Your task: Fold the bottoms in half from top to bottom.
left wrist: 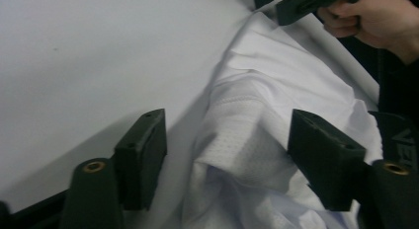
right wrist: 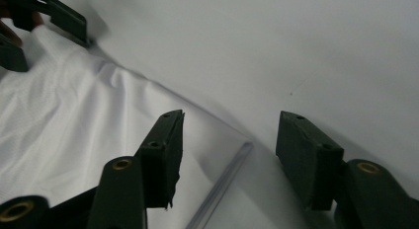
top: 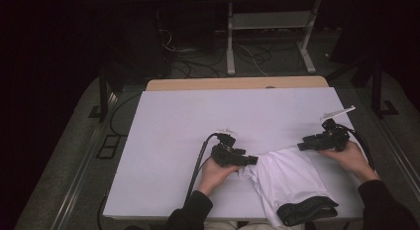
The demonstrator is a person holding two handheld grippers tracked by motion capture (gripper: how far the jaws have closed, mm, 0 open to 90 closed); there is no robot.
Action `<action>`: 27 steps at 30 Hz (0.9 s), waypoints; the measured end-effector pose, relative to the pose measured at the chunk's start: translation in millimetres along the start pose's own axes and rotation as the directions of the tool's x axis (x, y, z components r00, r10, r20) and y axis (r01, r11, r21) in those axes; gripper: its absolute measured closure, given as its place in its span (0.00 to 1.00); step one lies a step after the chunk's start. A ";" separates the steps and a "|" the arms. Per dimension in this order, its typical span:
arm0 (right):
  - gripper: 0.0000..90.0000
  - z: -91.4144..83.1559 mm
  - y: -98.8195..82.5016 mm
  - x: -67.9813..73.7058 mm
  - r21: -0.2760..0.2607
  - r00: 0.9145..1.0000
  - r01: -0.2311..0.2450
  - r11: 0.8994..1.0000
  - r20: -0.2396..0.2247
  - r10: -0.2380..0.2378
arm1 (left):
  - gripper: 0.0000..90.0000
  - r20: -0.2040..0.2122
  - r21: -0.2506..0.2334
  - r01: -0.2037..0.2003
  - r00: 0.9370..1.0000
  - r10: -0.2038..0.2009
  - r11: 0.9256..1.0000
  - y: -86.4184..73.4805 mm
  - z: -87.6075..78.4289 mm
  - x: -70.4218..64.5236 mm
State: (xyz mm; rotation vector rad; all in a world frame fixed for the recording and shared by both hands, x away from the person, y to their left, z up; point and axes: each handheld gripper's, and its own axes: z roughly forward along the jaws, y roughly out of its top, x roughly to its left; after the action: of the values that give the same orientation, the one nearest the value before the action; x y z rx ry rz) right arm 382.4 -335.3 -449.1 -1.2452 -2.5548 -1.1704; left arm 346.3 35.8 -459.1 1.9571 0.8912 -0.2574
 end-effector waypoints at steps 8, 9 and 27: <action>0.79 6.3 -1.8 4.2 0.036 0.998 0.069 0.997 -0.011 -0.069 | 0.66 0.015 0.012 -0.027 1.000 0.027 1.000 -1.5 2.1 -3.1; 0.83 6.6 -1.5 4.6 0.031 0.998 0.070 0.997 -0.008 -0.070 | 0.69 0.018 0.018 -0.033 0.999 0.033 0.999 -1.7 2.5 -3.1; 0.97 12.6 16.7 20.7 -0.064 0.997 0.034 0.997 0.069 -0.029 | 0.93 0.005 0.033 -0.107 0.994 0.107 0.994 2.2 -23.4 -12.3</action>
State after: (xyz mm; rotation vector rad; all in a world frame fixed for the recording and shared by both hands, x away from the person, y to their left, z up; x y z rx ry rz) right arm 383.4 -307.2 -440.4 -1.2846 -2.6144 -1.2478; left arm 335.0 48.5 -438.8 2.0280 0.7818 -0.2140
